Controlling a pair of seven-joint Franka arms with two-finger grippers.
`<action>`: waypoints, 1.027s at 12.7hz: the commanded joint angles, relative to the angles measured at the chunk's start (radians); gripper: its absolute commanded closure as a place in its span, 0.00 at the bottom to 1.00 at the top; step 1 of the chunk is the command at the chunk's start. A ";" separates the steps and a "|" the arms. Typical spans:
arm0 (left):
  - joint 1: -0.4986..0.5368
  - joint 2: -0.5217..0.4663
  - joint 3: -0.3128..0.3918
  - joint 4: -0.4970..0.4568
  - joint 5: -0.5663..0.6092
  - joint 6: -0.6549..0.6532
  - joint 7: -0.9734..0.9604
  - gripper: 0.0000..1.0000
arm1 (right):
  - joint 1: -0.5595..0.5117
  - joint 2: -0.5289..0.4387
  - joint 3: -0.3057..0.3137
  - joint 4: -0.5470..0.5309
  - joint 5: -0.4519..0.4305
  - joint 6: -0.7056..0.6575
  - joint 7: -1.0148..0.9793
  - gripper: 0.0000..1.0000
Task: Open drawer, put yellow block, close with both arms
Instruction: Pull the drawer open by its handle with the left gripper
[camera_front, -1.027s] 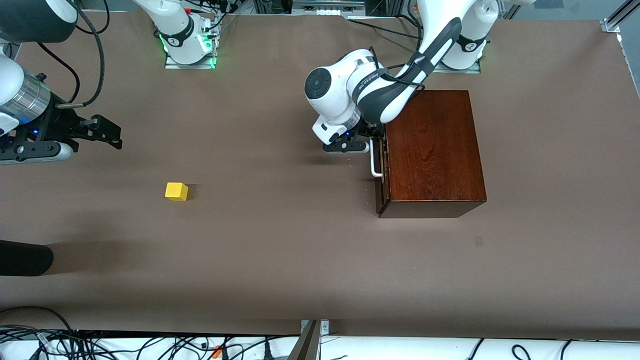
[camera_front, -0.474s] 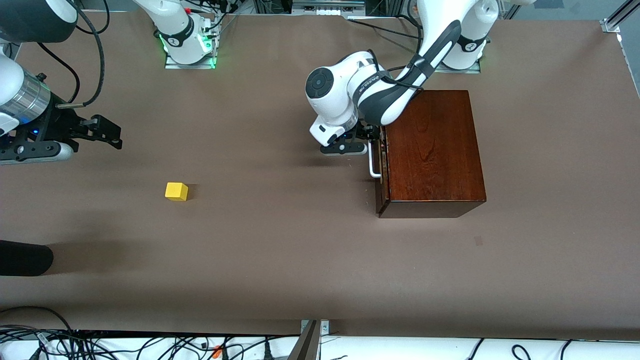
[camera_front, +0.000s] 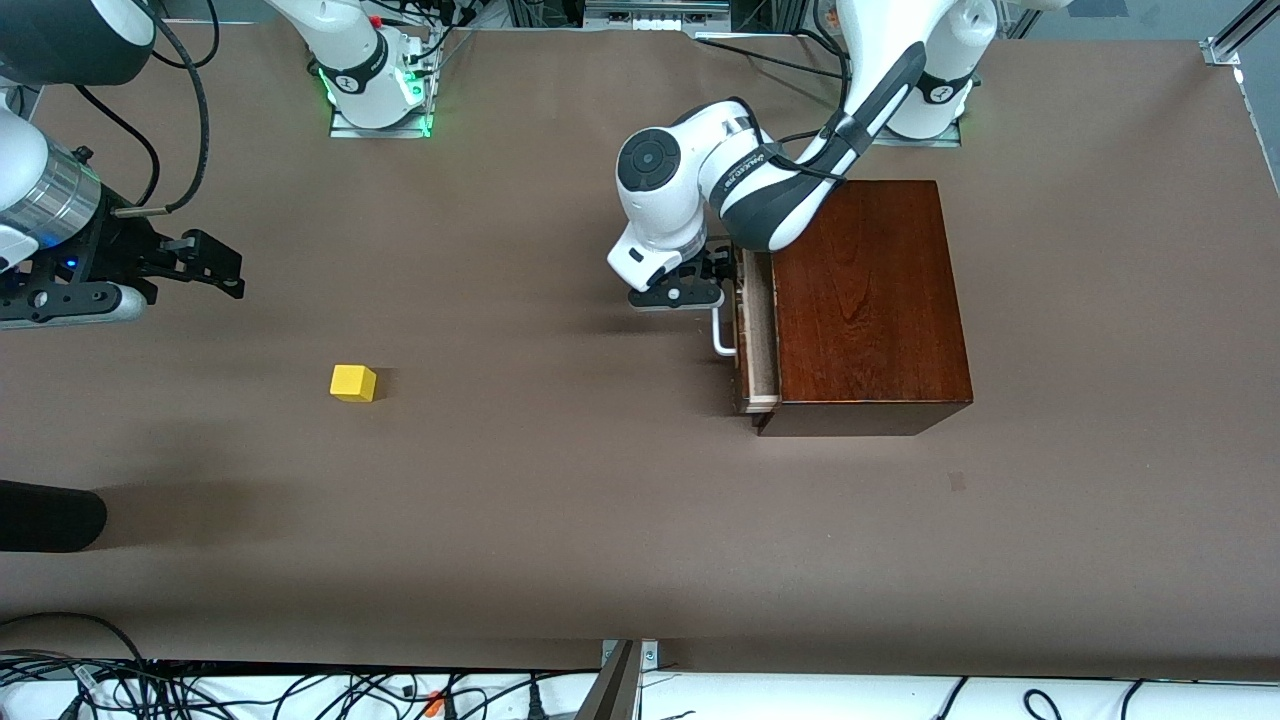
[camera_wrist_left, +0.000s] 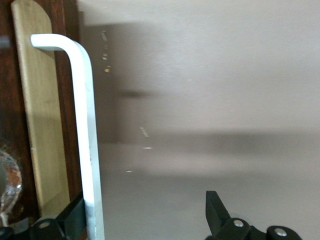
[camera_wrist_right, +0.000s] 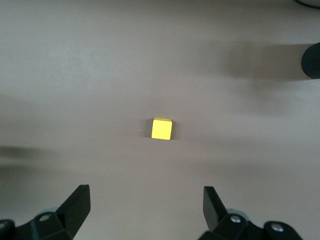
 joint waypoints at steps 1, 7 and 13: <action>-0.020 0.004 -0.001 0.020 -0.045 0.058 -0.024 0.00 | -0.005 0.007 0.008 0.025 0.002 -0.016 0.011 0.00; -0.049 0.046 -0.001 0.069 -0.071 0.104 -0.026 0.00 | -0.002 0.007 0.011 0.027 -0.003 -0.005 0.006 0.00; -0.049 0.020 -0.004 0.079 -0.050 0.036 -0.009 0.00 | -0.001 0.006 0.011 0.027 -0.004 -0.005 0.002 0.00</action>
